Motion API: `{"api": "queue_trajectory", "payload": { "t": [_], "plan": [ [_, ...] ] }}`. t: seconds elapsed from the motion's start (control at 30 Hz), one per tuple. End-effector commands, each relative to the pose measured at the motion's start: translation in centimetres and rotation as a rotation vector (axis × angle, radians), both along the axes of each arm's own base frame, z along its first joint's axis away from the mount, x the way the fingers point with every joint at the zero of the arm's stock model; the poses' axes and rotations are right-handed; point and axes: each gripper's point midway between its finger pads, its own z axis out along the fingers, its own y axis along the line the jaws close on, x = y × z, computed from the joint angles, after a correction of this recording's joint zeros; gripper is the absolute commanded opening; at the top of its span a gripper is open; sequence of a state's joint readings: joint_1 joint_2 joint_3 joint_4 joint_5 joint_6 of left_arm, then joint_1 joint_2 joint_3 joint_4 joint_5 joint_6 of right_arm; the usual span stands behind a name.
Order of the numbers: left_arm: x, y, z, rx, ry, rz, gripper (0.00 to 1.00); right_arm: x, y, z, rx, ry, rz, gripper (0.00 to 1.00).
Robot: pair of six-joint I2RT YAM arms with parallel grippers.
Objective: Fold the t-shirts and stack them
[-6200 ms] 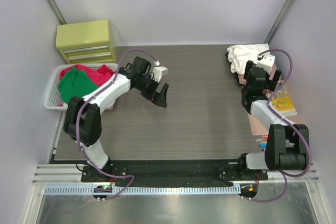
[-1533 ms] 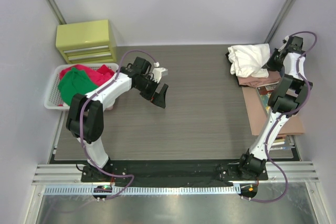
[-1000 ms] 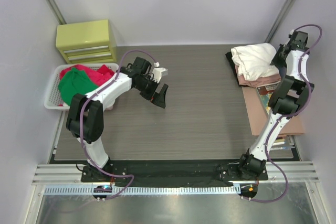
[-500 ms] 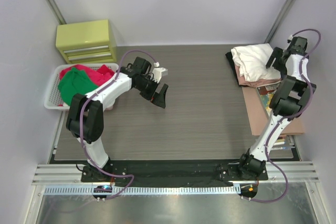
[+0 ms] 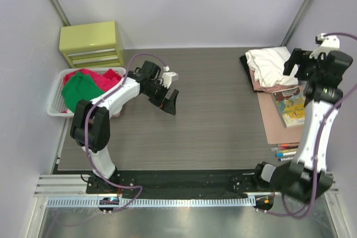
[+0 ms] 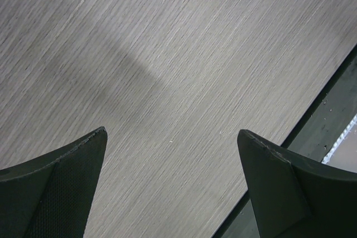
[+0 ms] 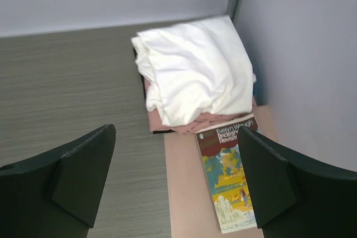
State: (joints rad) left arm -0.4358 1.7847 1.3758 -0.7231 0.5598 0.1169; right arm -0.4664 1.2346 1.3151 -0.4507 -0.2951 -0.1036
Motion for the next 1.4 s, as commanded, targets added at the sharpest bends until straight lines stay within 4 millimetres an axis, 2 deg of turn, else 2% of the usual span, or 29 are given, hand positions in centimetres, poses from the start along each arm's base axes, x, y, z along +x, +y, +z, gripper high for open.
{"api": "queue_trajectory", "payload": {
  "t": [0.0, 0.03, 0.07, 0.17, 0.2, 0.23, 0.27, 0.3, 0.33, 0.37, 0.4, 0.43, 0.5, 0.53, 0.67, 0.77, 0.87, 0.9, 0.93, 0.97, 1.0, 1.07, 1.13, 1.2, 1.3, 1.37],
  "plan": [
    [0.7, 0.0, 1.8, -0.024, -0.066, -0.009, 1.0, -3.9, 5.4, -1.6, 0.031, 0.035, 0.219, 0.98],
    [0.7, 0.0, 1.9, -0.023, -0.072, -0.008, 1.0, -4.6, 6.7, -2.2, 0.056, 0.057, 0.279, 1.0],
    [0.9, 0.2, 2.0, -0.016, -0.08, 0.001, 1.0, -5.2, 8.8, -3.2, 0.127, 0.076, 0.374, 1.0],
    [2.1, 1.3, 3.5, 0.004, -0.155, 0.053, 1.0, -6.8, 11.7, -6.4, 0.273, 0.157, 0.494, 1.0],
    [2.3, 2.0, 5.0, 0.001, -0.207, 0.085, 1.0, -6.8, 12.1, -7.0, 0.302, 0.156, 0.51, 1.0],
    [3.5, 3.1, 6.4, -0.004, -0.272, 0.135, 1.0, -7.0, 12.3, -7.3, 0.318, 0.151, 0.508, 1.0],
    [4.3, 4.2, 8.5, -0.017, -0.351, 0.189, 1.0, -7.3, 12.4, -8.9, 0.341, 0.166, 0.488, 1.0],
    [4.5, 6.8, 11.9, -0.018, -0.47, 0.307, 1.0, -6.5, 10.9, -9.0, 0.271, 0.125, 0.415, 1.0],
    [6.3, 10.0, 15.7, -0.046, -0.624, 0.439, 1.0, -6.8, 10.3, -7.9, 0.23, 0.073, 0.353, 1.0],
    [6.1, 12.7, 16.5, -0.015, -0.691, 0.536, 1.0, -6.6, 9.2, -8.0, 0.177, 0.04, 0.294, 1.0],
    [6.1, 16.1, 18.6, 0.05, -0.8, 0.654, 1.0, -6.6, 8.5, -7.7, 0.147, 0.016, 0.253, 1.0],
    [4.1, 19.1, 23.0, 0.04, -0.952, 0.745, 1.0, -6.7, 7.4, -7.3, 0.119, -0.005, 0.179, 1.0],
    [2.1, 21.2, 24.8, 0.075, -1.057, 0.795, 1.0, -6.6, 7.2, -6.1, 0.115, -0.052, 0.134, 1.0],
    [0.8, 21.8, 25.7, 0.101, -1.091, 0.798, 1.0, -6.5, 6.2, -5.9, 0.096, -0.053, 0.072, 1.0],
    [-1.5, 22.9, 24.3, 0.147, -1.039, 0.83, 1.0, -5.7, 5.7, -4.3, 0.051, -0.077, 0.016, 1.0],
    [-2.3, 24.3, 24.7, 0.148, -1.052, 0.897, 1.0, -5.8, 5.8, -3.2, -0.017, -0.12, -0.009, 1.0],
    [-1.9, 25.4, 24.8, 0.146, -1.029, 0.964, 1.0, -5.5, 5.4, -2.7, -0.11, -0.092, -0.05, 1.0],
    [-1.8, 25.6, 24.3, 0.157, -1.0, 0.98, 1.0, -4.6, 5.8, -3.7, -0.149, -0.029, -0.038, 1.0],
    [-1.6, 26.1, 24.5, 0.162, -0.993, 1.015, 1.0, -4.3, 6.0, -3.8, -0.166, -0.004, -0.054, 1.0],
    [-1.2, 27.1, 24.4, 0.192, -0.979, 1.076, 1.0, -4.2, 5.1, -2.9, -0.204, 0.02, -0.123, 1.0],
    [-1.2, 28.1, 24.9, 0.215, -1.001, 1.128, 1.0, -3.5, 6.0, -3.1, -0.228, 0.043, -0.11, 1.0],
    [-1.5, 30.1, 25.3, 0.27, -1.029, 1.226, 1.0, -3.1, 5.7, -1.5, -0.285, -0.007, -0.148, 1.0],
    [-1.7, 30.5, 25.5, 0.273, -1.06, 1.251, 1.0, -3.2, 5.8, -0.7, -0.28, -0.048, -0.158, 1.0],
    [-1.8, 30.2, 25.3, 0.253, -1.058, 1.237, 1.0, -2.8, 7.2, -1.3, -0.251, -0.069, -0.082, 1.0],
    [-1.5, 29.7, 23.9, 0.25, -1.03, 1.205, 1.0, -2.9, 8.3, -2.7, -0.22, -0.07, -0.027, 1.0],
    [-1.4, 29.9, 23.3, 0.26, -1.02, 1.208, 1.0, -3.3, 8.2, -3.3, -0.228, -0.074, -0.029, 1.0]
  ]
}}
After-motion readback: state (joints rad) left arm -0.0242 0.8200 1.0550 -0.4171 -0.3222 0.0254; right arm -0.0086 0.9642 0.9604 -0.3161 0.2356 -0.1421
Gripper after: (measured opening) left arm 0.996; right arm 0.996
